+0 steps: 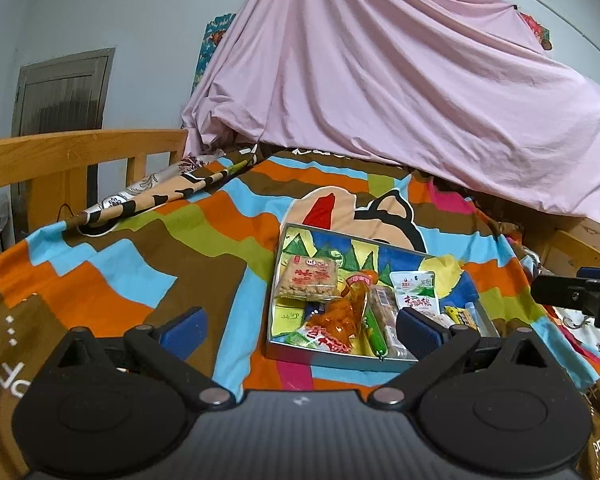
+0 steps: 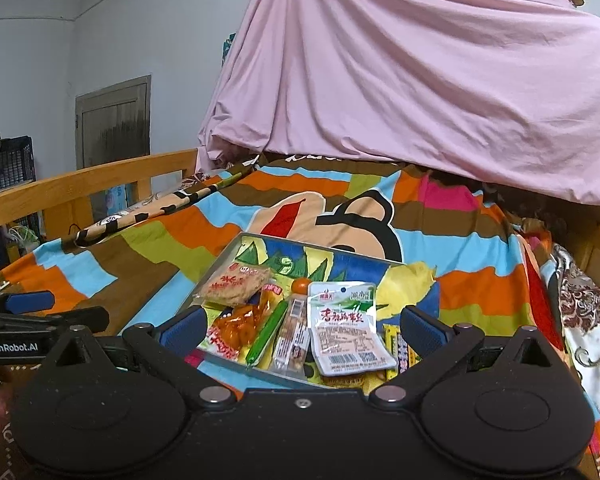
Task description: Organize snacks
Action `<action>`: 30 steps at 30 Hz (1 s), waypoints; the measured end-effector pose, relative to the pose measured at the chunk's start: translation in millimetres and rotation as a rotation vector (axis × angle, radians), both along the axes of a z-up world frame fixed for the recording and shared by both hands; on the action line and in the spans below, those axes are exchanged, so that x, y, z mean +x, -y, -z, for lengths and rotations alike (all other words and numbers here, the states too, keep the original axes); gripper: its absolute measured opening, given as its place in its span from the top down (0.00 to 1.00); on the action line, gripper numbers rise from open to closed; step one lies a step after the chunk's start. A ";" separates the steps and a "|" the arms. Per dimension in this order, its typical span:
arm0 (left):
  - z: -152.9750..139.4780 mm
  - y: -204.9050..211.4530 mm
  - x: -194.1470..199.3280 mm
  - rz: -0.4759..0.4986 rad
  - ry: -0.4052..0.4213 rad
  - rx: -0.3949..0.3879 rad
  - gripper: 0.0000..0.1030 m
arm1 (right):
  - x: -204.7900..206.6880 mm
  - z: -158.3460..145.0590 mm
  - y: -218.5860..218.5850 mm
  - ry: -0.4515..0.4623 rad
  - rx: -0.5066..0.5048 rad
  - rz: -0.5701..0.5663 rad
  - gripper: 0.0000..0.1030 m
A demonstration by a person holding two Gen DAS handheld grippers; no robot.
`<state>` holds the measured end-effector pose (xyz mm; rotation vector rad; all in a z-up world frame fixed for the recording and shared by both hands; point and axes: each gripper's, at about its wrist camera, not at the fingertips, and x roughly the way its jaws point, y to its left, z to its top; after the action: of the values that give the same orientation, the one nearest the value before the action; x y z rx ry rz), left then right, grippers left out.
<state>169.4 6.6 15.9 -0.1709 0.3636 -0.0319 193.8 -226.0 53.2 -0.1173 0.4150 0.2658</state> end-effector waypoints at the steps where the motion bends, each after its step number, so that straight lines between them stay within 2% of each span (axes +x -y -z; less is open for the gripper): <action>1: -1.4 -0.5 -3.5 0.000 0.003 0.001 0.01 | -3.2 0.3 -0.1 -0.001 0.001 0.000 0.01; 16: 5.3 -2.5 -42.8 -0.001 -0.022 0.060 0.00 | -40.8 17.9 -7.7 -0.043 0.031 0.014 0.01; 30: 15.7 -4.5 -60.1 -0.009 -0.099 0.078 0.00 | -65.9 20.8 2.5 -0.061 0.035 0.062 0.01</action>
<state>109.3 11.1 0.3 -0.0969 0.4622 -0.0007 127.9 -228.5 32.4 -0.0619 0.4735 0.2161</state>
